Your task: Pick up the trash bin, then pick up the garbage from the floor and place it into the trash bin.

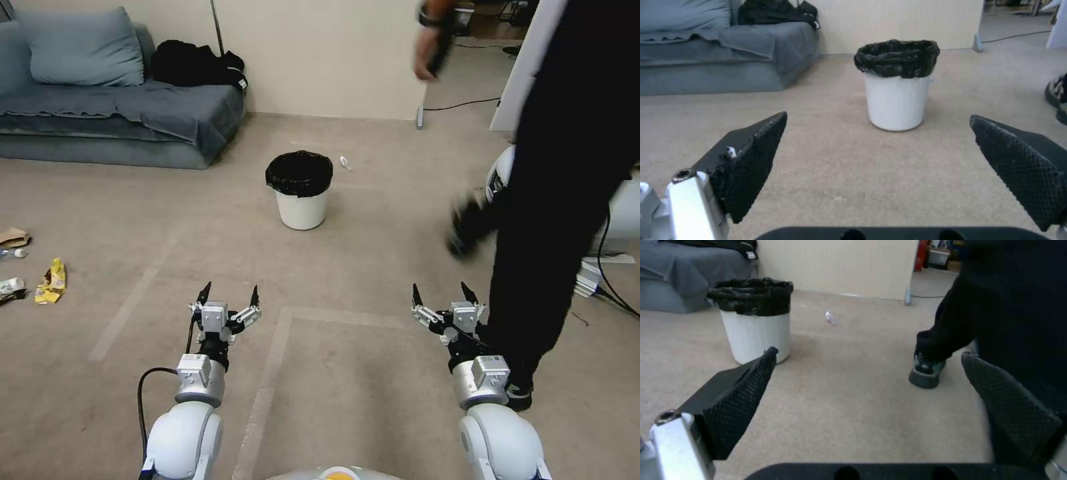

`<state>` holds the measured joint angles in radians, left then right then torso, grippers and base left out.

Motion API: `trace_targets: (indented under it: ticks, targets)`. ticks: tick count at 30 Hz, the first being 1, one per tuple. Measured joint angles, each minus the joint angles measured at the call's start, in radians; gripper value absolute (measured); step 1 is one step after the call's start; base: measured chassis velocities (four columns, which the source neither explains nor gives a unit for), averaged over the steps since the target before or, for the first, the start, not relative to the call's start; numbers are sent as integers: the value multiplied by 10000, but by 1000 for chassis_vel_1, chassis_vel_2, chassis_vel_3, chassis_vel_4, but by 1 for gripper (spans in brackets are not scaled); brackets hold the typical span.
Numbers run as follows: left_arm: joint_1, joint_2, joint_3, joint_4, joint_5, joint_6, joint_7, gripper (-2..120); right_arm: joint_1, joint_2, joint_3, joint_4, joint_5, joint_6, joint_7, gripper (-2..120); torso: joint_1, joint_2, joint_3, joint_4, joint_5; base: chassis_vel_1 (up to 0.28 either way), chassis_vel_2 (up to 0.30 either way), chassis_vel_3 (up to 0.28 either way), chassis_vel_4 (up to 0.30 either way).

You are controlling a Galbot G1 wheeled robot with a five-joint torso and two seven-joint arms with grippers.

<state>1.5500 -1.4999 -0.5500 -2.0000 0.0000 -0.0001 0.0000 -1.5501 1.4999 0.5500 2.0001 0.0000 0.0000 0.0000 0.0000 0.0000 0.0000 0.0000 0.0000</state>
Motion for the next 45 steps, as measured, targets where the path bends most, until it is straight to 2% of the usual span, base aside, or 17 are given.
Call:
trace_targets:
  ticks: [17,21,23,25,26,31,32,33,34,35,36,37,39,45]
  targets:
    - [3,0,0,-10,0,3,-1,100,-3,1,0,3,-1,0,0,100,0,0,0,0,0,0,0,0,0]
    - [114,-4,0,-310,16,207,-89,100,-156,82,0,312,-72,-26,13,100,0,0,1,0,0,0,0,0,0]
    - [358,-19,0,-947,82,695,-311,100,-485,276,0,989,-256,-89,87,100,-1,0,0,0,0,0,0,0,0]
    - [464,-29,0,-1206,112,906,-401,100,-621,356,0,1262,-330,-119,121,100,0,1,0,0,-1,0,0,0,0]
    - [648,-43,-2,-1691,163,1255,-563,100,-874,505,0,1791,-458,-161,178,100,-1,0,-1,0,0,0,0,0,0]
    - [859,-63,2,-2257,214,1676,-710,100,-1065,602,0,2196,-490,-178,187,100,0,0,0,0,-2,0,0,0,0]
    - [1046,-88,2,-2719,268,2040,-846,100,-1252,711,-13,2577,-502,-192,208,100,0,0,2,2,7,0,0,0,0]
    - [1212,-113,3,-3128,321,2383,-971,100,-1515,880,-33,3143,-524,-206,247,100,-1,0,1,2,-2,0,0,0,0]
    - [1212,-113,3,-3128,321,2383,-971,100,-1515,880,-33,3143,-524,-206,247,100,-1,0,1,2,-2,0,0,0,0]
    - [1373,-133,5,-3526,371,2698,-1087,100,-1702,1012,-48,3571,-533,-139,284,100,-1,1,1,-5,-5,0,0,0,0]
    - [1559,-159,6,-3983,428,3081,-1222,100,-1752,1075,-37,3718,-530,150,329,100,-1,1,0,-1,-3,0,0,0,0]
    - [1559,-159,6,-3983,428,3081,-1222,100,-1752,1075,-37,3718,-530,150,329,100,-1,1,0,-1,-3,0,0,0,0]
    - [1795,-203,14,-4652,473,3636,-1427,100,-1763,1079,-26,3754,-500,443,355,100,-1,0,0,4,4,0,0,0,0]
    - [1817,-212,61,-4776,441,3762,-1470,100,-1748,1081,18,3677,-414,690,232,100,-1,0,1,0,0,0,0,0,0]
